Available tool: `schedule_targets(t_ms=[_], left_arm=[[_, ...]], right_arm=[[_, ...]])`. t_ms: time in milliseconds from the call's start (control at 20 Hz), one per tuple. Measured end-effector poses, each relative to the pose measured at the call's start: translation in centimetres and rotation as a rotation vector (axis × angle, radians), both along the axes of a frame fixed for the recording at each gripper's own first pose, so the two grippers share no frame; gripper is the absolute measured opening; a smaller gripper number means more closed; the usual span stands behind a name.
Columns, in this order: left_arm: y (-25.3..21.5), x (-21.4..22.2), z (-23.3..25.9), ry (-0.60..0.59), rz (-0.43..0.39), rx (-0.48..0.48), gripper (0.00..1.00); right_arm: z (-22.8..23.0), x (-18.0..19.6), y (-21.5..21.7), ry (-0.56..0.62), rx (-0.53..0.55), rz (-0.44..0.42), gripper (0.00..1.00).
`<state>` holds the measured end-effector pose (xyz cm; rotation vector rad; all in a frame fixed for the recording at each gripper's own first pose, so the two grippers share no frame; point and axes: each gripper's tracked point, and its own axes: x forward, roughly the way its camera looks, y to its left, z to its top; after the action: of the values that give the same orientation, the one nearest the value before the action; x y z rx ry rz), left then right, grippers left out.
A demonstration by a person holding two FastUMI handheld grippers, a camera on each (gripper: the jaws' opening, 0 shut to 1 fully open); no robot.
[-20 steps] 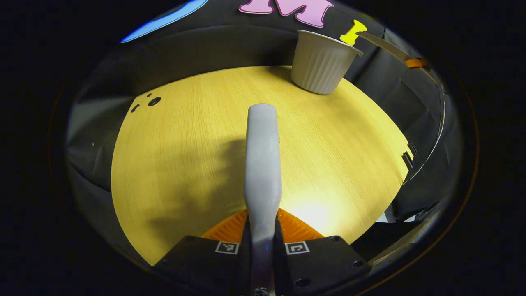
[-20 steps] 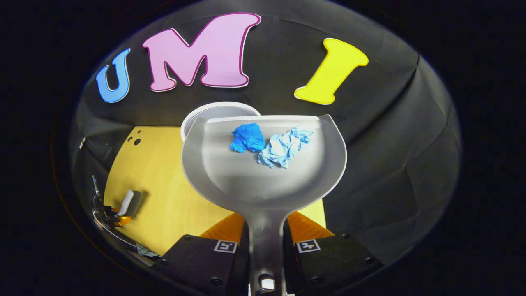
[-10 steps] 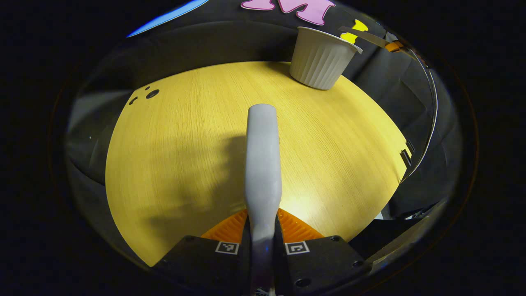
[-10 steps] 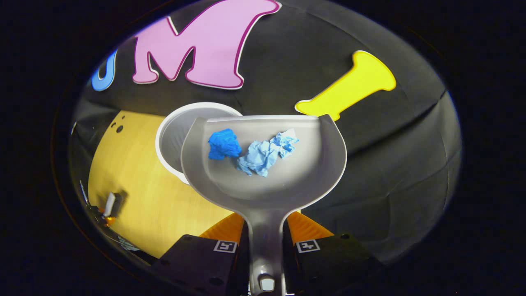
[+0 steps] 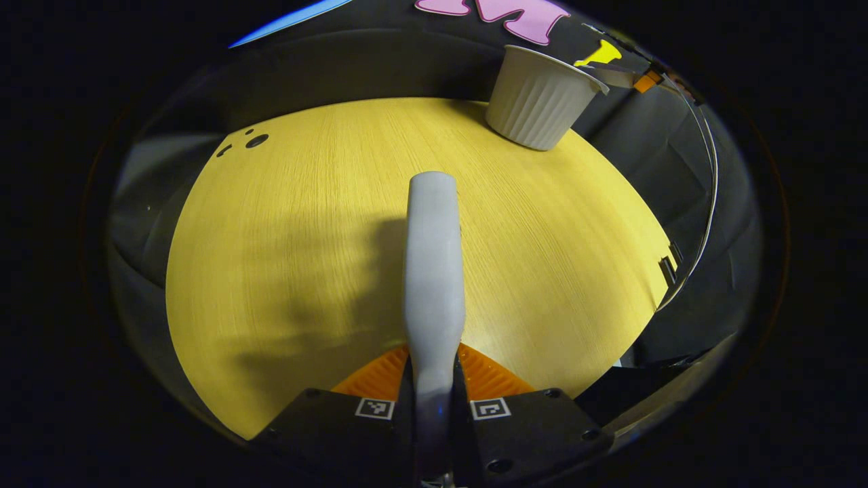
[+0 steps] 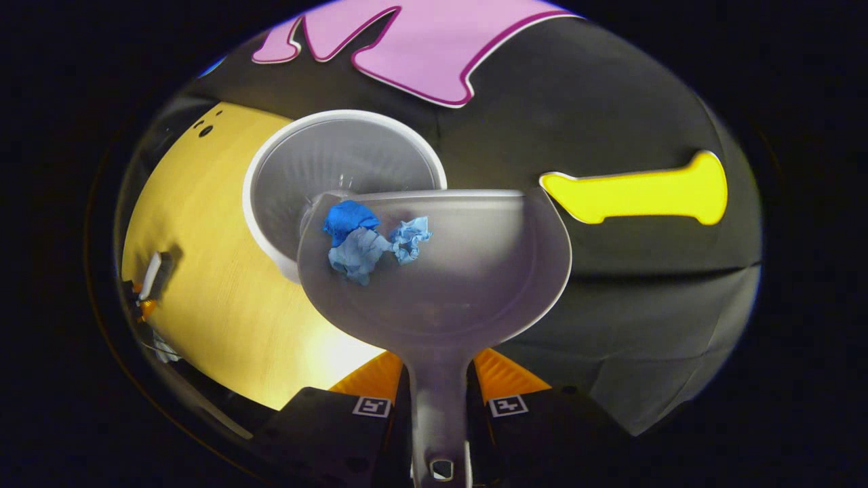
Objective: Pick up the small broom and dustpan from the desktop, sweep the trash into the dustpan with the broom, and then empty the trash into the garbage bin.
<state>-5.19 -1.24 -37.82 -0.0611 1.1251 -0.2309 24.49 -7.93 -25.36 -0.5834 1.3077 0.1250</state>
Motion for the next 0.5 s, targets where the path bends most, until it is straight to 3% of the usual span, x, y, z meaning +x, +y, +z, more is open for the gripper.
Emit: schedule_targets(t_ms=[500], left_arm=[[0.0, -0.2, -0.2, 0.009, 0.044, -0.017, 0.27]], right_arm=[[0.6, 2.1, 2.3, 0.123, -0.09, 0.129, 0.37]])
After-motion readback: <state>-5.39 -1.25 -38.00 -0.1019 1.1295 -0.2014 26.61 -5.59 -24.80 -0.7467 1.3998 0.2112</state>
